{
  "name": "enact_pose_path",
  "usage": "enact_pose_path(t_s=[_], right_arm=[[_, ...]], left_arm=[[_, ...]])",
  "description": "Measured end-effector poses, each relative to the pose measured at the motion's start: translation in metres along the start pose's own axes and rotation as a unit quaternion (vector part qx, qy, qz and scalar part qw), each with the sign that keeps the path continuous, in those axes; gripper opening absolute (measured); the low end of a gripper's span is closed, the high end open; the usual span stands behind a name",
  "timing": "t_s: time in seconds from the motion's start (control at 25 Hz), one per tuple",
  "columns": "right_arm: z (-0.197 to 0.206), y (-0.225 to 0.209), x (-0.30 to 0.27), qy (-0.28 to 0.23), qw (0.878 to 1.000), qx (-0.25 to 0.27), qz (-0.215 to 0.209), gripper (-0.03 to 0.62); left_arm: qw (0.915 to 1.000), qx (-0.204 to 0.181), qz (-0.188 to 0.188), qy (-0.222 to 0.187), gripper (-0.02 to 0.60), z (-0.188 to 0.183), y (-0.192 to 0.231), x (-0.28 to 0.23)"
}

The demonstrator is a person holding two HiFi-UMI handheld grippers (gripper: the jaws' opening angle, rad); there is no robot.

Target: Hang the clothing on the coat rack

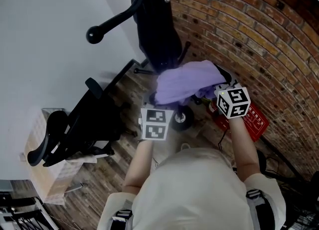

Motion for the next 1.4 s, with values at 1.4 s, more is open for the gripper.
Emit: enact_pose_path(t_s=[1.4], right_arm=[[0.107,0.089,-0.021,0.068,0.99,-0.035,-0.118,0.025]], left_arm=[[0.9939,0.065,0.087,-0.018,0.118,0.044,-0.04,-0.054]])
Point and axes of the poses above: the fingertips, and each gripper's own axes: x backward along the fingers, y to its left, z out of its underside, the point moved 8 cm from there along x, backward along the fingers, and after that the axes turned 9 degrees about y, right-handed, at the moved point
